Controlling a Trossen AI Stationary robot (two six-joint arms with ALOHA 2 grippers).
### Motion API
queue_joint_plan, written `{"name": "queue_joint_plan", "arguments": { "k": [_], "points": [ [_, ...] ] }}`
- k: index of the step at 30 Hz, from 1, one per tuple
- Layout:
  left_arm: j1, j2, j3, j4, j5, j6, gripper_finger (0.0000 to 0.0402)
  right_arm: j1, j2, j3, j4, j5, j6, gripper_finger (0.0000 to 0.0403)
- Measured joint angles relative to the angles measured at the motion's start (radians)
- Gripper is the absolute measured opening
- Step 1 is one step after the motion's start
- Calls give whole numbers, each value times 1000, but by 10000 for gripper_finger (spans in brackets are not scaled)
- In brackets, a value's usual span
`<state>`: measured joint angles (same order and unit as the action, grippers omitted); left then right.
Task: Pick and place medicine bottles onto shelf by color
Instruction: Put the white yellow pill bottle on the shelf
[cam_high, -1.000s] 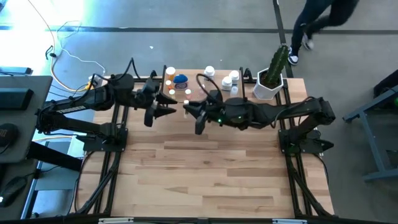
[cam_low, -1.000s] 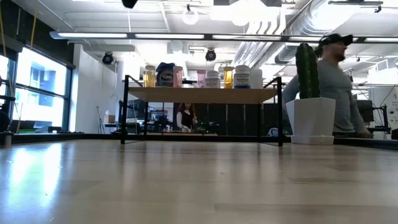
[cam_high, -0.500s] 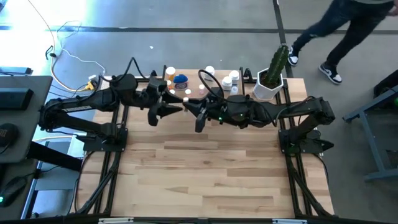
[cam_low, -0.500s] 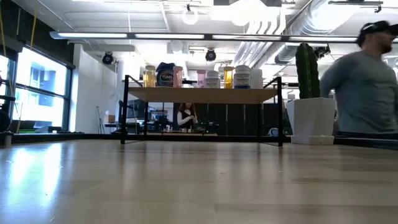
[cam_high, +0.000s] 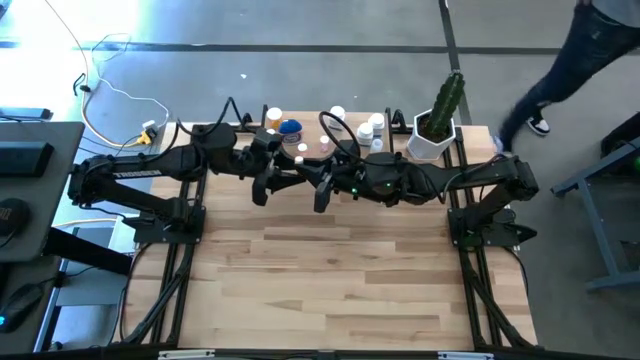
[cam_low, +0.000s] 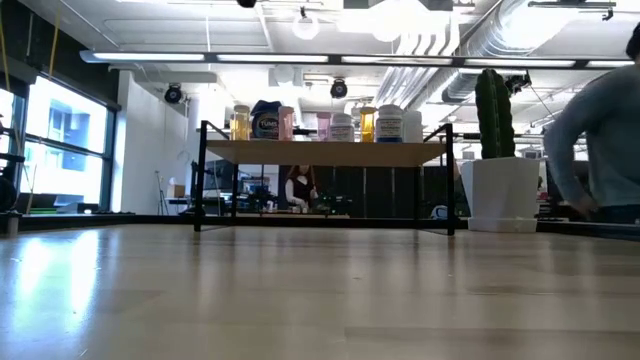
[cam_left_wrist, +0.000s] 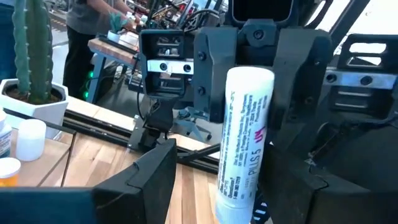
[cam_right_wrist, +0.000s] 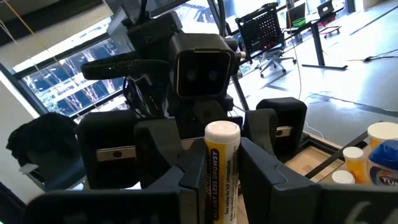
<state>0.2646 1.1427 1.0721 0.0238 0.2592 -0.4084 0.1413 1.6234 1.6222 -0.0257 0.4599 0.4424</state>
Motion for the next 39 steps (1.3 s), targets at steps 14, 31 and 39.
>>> {"name": "queue_joint_plan", "arguments": {
  "k": [14, 31, 39],
  "points": [
    [0, 0, 0, -2, 3, 18, 102, -6, 0, 0, -1, 3, -6, 52],
    [0, 0, 0, -43, 56, 70, 80, -11, 0, 0, -55, -7, -13, 60],
    [0, 0, 0, -119, 60, 109, 70, -11, 0, 0, -115, -16, 52, 131]
  ]
}}
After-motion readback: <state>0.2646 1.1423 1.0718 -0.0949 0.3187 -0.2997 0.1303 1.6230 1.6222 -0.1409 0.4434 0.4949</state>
